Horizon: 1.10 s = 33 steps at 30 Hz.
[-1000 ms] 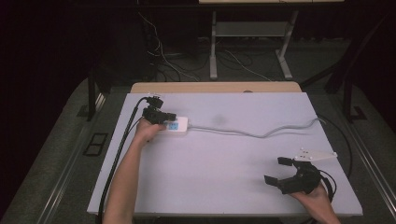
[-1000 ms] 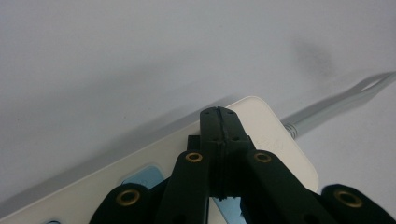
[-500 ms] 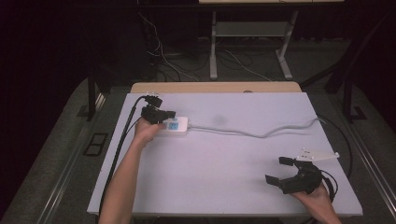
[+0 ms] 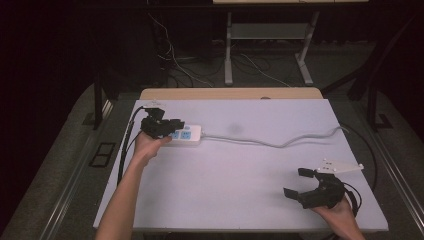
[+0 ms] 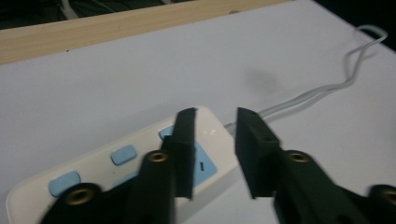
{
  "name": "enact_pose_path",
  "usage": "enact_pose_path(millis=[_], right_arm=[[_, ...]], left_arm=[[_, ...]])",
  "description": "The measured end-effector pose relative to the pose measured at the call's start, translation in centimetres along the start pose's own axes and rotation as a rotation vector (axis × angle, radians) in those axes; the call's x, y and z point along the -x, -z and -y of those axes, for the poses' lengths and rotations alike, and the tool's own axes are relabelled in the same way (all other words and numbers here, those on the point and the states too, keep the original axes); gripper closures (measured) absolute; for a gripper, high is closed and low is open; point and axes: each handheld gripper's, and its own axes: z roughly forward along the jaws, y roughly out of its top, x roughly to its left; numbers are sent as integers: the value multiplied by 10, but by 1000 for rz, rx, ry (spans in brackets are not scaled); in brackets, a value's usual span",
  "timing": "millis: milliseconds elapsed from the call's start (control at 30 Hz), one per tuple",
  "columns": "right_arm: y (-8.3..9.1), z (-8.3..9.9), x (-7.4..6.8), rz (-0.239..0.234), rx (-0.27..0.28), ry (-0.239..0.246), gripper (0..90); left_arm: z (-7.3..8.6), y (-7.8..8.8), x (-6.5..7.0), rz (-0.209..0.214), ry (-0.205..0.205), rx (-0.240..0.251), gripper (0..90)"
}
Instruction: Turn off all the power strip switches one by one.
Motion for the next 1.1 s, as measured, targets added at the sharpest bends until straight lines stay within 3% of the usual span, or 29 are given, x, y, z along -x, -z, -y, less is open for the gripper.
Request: enact_pose_path(millis=[33, 67, 100, 167, 200, 233, 367, 500, 633, 1100], right_arm=[[0, 0, 0, 0, 1, 1, 5], [0, 0, 0, 0, 1, 1, 5], [1, 0, 0, 1, 1, 1, 5], [1, 0, 0, 1, 2, 0, 5], [1, 0, -1, 0, 1, 0, 5], [1, 0, -1, 0, 3, 3, 5], [1, -1, -2, -1, 3, 4, 5], [1, -1, -2, -1, 7, 5, 5], [1, -1, -2, 0, 7, 3, 5], [2, -1, -3, -1, 7, 1, 5]], left_arm=[[2, 3, 2, 0, 3, 2, 578], [3, 7, 3, -6, -4, -1, 578], [6, 9, 5, -7, -4, -1, 464], [11, 15, 8, -6, -2, 5, 410], [14, 17, 10, 6, 3, 9, 311], [17, 20, 11, 14, 4, 18, 268], [29, 27, 17, 61, -2, 40, 144], [40, 31, 27, 61, -1, 53, 0], [50, 35, 37, 51, -12, 54, 0], [79, 52, 65, 90, -46, 94, 0]])
